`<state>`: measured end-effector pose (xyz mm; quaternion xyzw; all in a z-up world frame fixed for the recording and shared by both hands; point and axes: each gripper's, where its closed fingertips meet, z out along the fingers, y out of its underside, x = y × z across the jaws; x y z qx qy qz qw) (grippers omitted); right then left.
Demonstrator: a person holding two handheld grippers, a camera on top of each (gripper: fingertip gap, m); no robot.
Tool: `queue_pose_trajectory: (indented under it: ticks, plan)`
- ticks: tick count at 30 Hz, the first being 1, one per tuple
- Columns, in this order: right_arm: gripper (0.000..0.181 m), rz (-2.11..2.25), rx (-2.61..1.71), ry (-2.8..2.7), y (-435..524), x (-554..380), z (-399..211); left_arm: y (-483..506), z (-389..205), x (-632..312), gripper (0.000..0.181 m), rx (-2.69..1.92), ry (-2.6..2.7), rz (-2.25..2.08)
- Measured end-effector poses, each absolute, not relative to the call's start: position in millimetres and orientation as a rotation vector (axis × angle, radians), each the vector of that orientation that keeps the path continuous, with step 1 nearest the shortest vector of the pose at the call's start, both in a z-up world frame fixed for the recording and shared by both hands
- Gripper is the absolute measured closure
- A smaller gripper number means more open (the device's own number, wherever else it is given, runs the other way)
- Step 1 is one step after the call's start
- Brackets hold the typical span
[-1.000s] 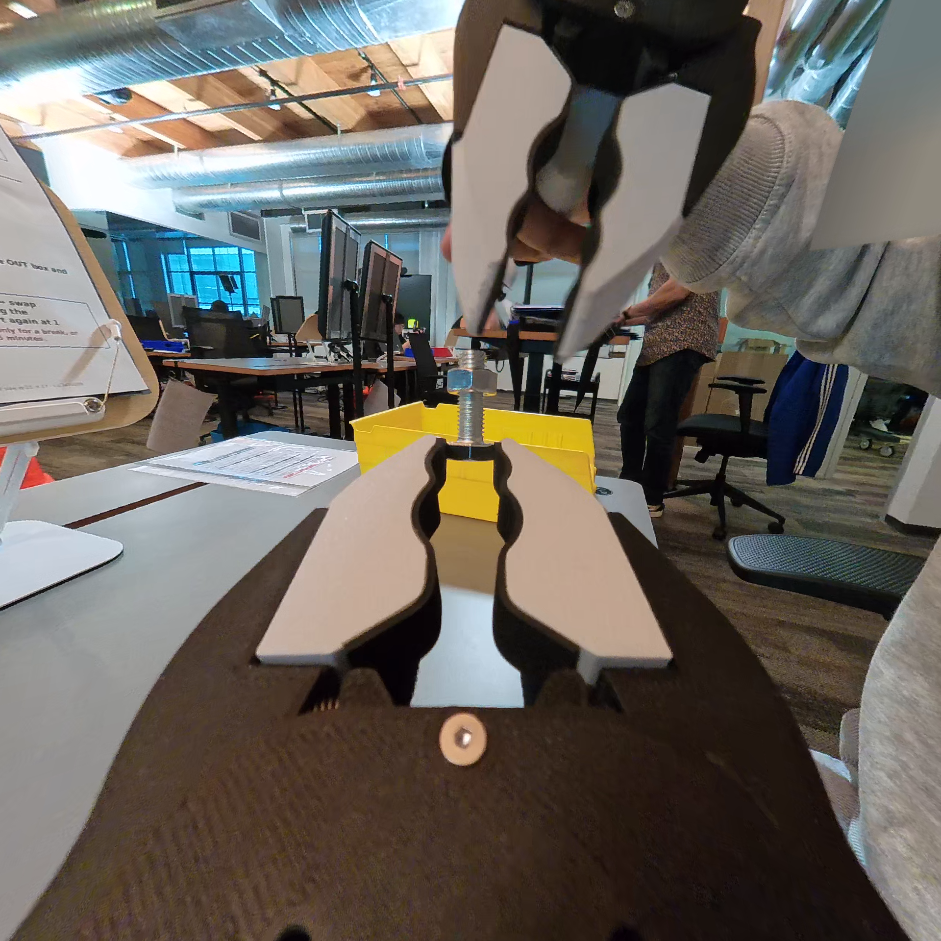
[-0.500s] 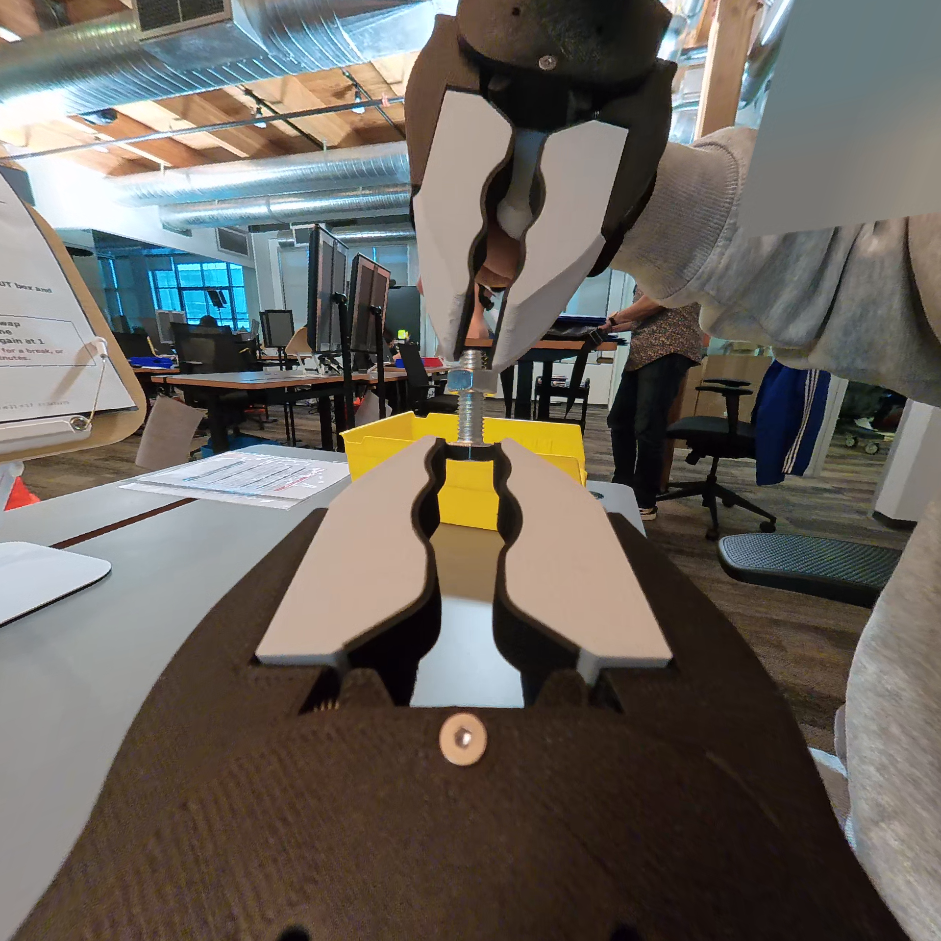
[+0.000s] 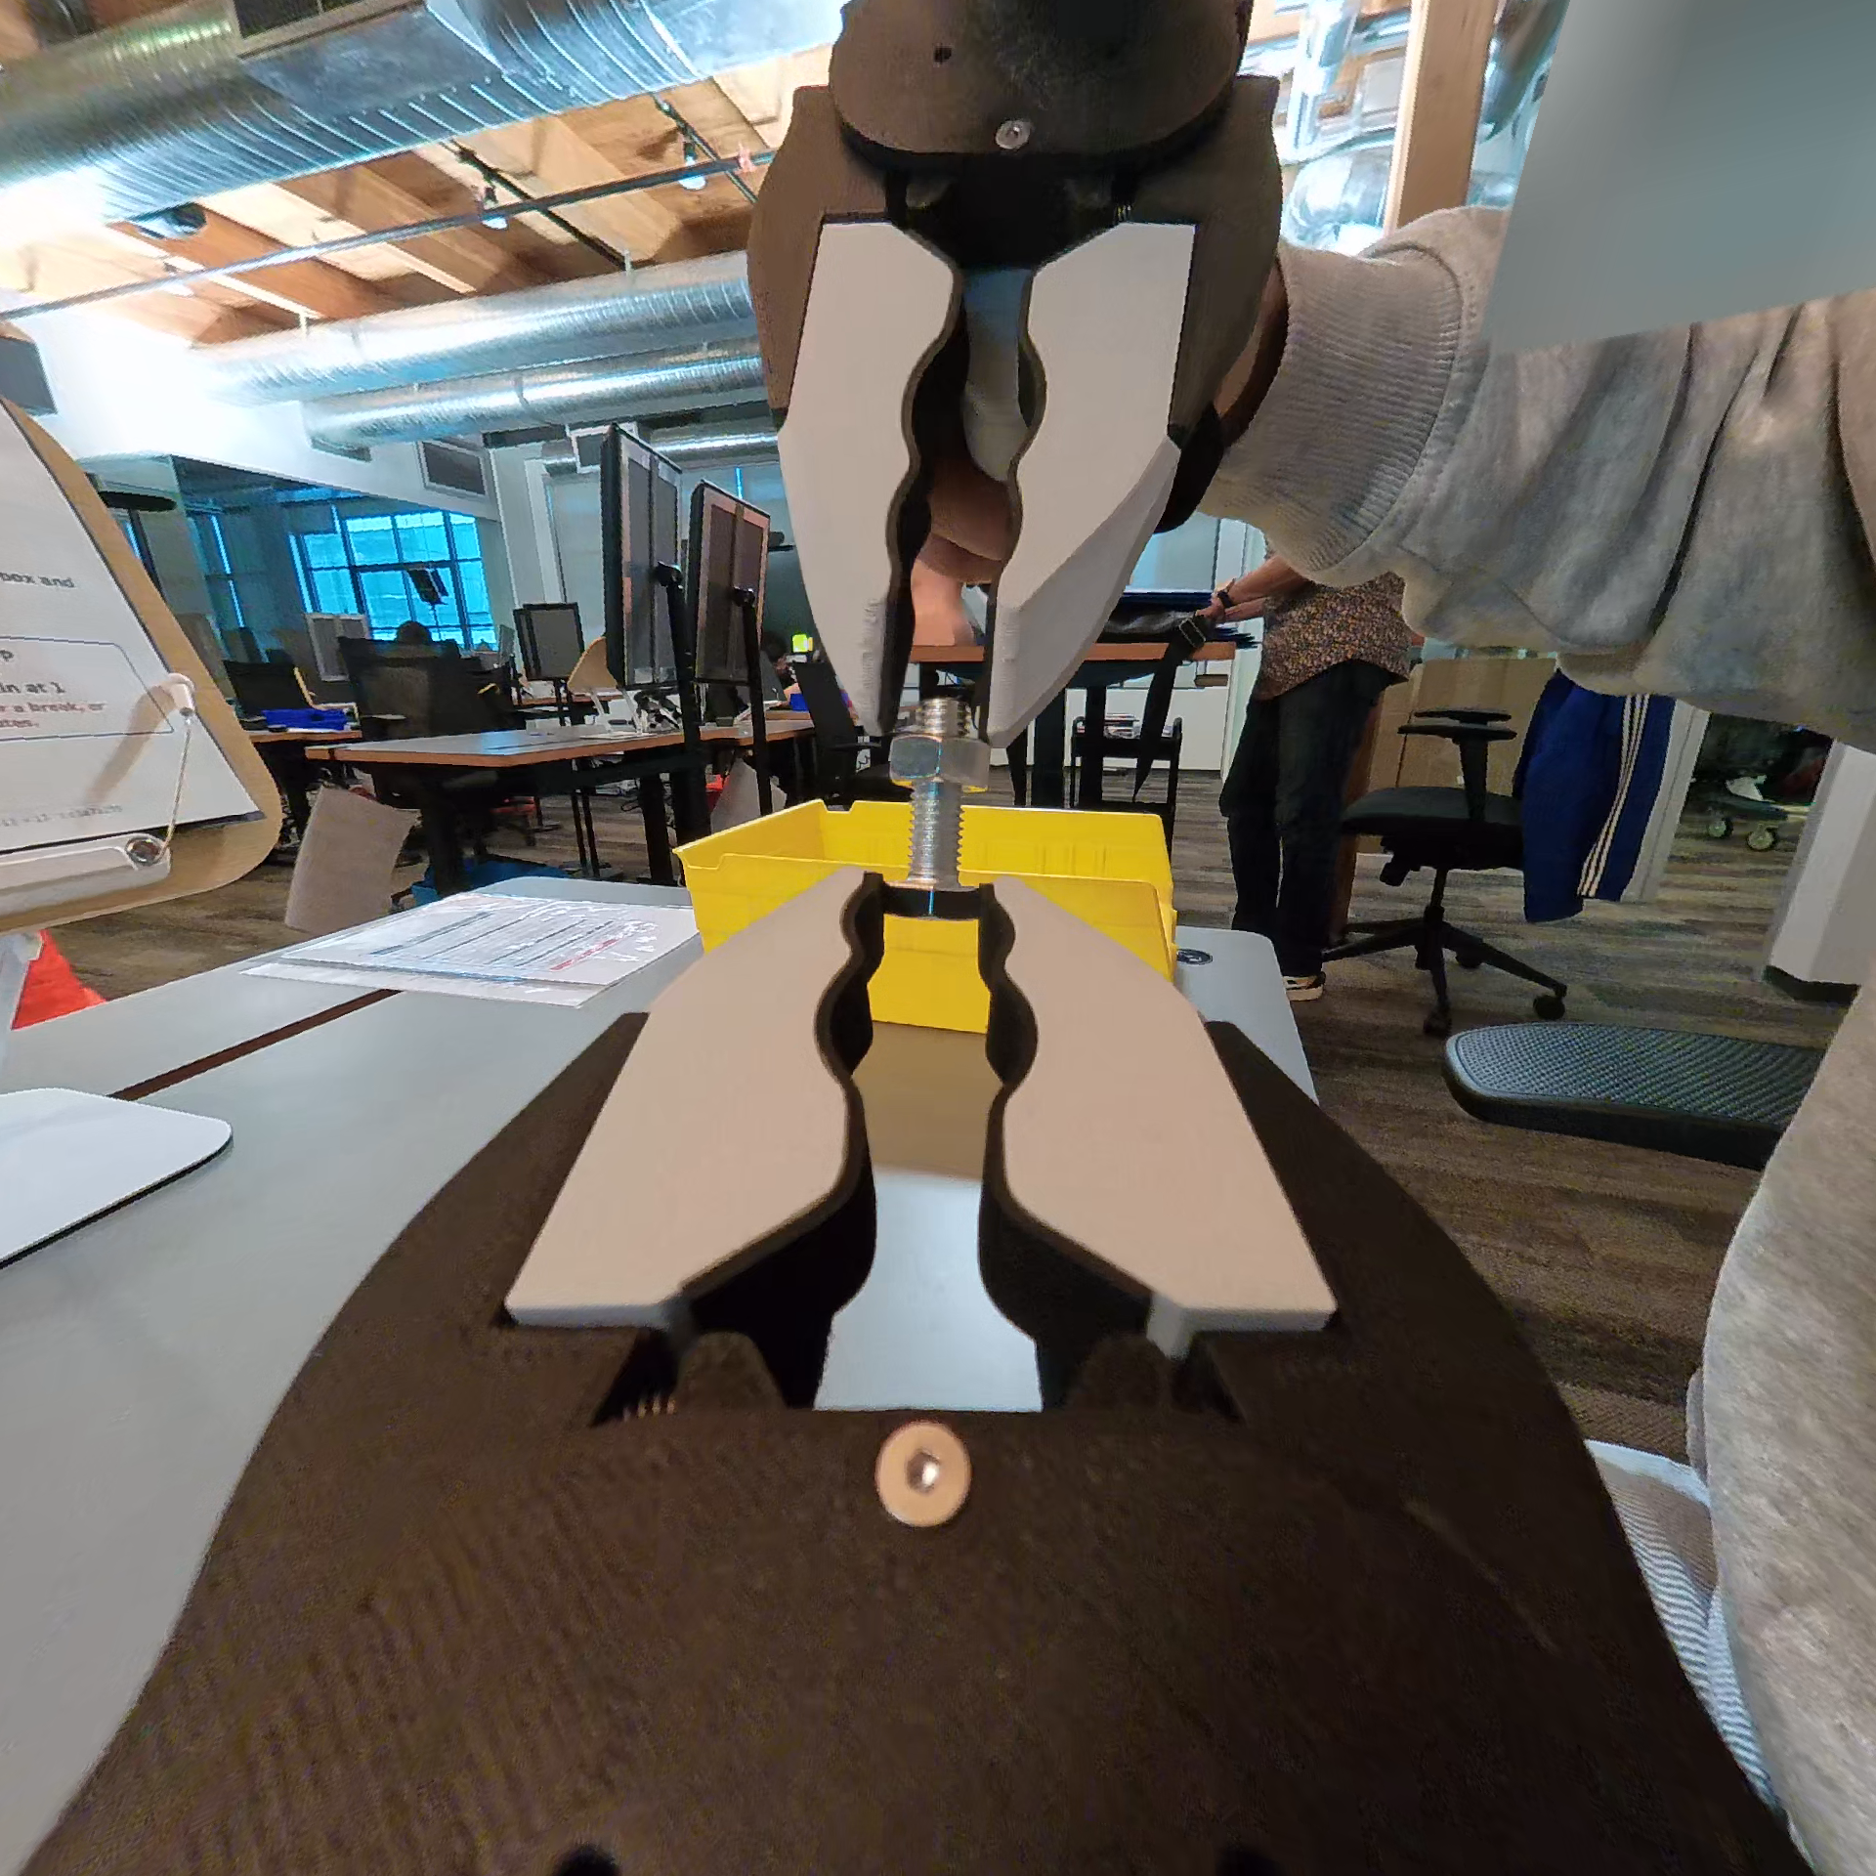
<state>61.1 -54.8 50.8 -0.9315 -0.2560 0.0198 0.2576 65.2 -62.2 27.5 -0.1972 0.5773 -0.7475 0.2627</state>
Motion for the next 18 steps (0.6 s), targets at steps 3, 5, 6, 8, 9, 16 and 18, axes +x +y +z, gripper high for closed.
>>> queue_pose_trajectory:
  ticks: [3, 5, 6, 8, 9, 16, 18]
  plan:
    - [0.163, -0.001, -2.495, -0.692, -52.4, 64.4, 53.9, -58.5, 29.2, 66.6, 0.163, -0.557, 1.539, -2.039]
    - [0.162, -0.026, -2.463, -0.680, -50.5, 64.8, 57.2, -54.5, 31.2, 67.2, 0.163, -0.577, 1.518, -2.064]
    - [0.162, -0.034, -2.444, -0.669, -49.5, 65.0, 58.9, -53.0, 32.6, 66.7, 0.163, -0.582, 1.506, -2.082]
    - [0.162, -0.060, -2.406, -0.635, -47.3, 66.8, 61.4, -50.7, 34.7, 66.2, 0.163, -0.588, 1.487, -2.105]
    - [0.162, -0.073, -2.388, -0.613, -46.4, 68.1, 62.1, -49.7, 35.2, 66.5, 0.162, -0.592, 1.480, -2.109]
    - [0.163, -0.103, -2.105, -0.338, -42.3, 76.6, 68.6, -40.8, 39.2, 68.3, 0.163, -0.629, 1.415, -2.138]
    - [0.164, -0.078, -1.988, -0.251, -42.3, 75.7, 68.6, -37.6, 40.3, 68.5, 0.163, -0.645, 1.390, -2.158]
